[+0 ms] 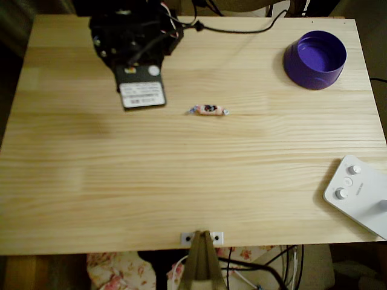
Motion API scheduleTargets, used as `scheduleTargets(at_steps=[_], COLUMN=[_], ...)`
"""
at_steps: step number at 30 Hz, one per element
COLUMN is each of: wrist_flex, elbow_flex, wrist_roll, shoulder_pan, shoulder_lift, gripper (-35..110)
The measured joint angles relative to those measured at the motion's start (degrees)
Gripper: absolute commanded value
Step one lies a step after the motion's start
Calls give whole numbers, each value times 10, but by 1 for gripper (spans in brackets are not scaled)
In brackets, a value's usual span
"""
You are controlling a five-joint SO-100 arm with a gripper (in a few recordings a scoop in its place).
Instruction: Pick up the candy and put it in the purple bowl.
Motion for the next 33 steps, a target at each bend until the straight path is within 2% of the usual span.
scheduleTargets(at_steps=[9,25,33], wrist_flex=[-1,59,89], elbow_flex=[-10,-132,-152], wrist_roll=[-11,-131,-217], shoulder_pan=[-11,-275,-294], shoulder_lift=[-18,-98,-163], gripper=[-1,-1,-1])
